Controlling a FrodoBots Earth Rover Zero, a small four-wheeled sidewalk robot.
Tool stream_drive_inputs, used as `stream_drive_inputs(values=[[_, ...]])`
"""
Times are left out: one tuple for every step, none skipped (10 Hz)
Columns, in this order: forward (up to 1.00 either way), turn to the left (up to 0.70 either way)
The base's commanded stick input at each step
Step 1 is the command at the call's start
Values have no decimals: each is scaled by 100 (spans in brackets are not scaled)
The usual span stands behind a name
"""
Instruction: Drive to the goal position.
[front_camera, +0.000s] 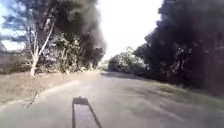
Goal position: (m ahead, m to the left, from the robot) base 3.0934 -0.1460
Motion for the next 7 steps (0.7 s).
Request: stream_drive_inputs(values=[[100,0],[100,0],[100,0],[100,0],[100,0],[100,0],[100,0]])
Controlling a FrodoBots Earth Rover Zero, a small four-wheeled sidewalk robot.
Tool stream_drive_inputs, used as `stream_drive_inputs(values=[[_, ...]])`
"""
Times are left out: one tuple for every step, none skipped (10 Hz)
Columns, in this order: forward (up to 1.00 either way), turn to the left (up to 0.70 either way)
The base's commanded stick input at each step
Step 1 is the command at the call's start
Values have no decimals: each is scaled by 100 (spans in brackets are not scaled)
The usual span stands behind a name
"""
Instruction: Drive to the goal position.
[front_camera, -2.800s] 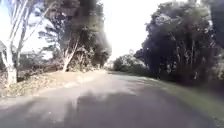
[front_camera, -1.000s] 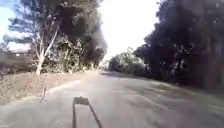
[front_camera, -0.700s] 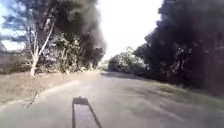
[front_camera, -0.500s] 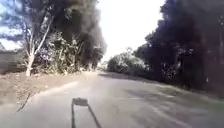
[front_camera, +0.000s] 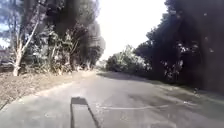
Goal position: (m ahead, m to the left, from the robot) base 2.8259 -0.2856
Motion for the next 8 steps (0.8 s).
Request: stream_drive_inputs(values=[[100,0],[100,0],[100,0],[100,0],[100,0],[100,0],[100,0],[100,0]])
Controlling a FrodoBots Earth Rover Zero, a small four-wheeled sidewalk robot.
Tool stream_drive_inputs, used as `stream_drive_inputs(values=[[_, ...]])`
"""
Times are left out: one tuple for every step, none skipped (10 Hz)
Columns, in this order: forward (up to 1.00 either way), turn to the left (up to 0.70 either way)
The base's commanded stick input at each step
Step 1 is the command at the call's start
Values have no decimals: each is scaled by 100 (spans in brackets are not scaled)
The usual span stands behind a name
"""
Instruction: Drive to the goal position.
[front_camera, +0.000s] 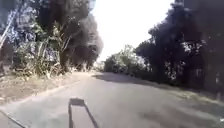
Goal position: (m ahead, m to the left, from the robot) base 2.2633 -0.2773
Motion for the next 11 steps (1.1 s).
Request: stream_drive_inputs(values=[[100,0],[100,0],[100,0],[100,0],[100,0],[100,0],[100,0],[100,0],[100,0],[100,0],[100,0]])
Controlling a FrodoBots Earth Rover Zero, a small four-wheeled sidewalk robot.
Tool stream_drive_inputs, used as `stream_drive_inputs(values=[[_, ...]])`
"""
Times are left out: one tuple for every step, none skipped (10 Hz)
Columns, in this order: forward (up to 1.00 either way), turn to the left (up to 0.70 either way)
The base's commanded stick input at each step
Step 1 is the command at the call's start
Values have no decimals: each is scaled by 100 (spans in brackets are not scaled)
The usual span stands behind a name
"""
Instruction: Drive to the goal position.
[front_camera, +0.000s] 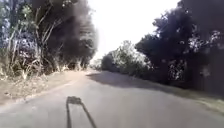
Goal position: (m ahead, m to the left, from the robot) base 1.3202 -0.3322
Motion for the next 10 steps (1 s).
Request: stream_drive_inputs(values=[[100,0],[100,0],[100,0],[100,0],[100,0],[100,0],[100,0],[100,0],[100,4],[100,10]])
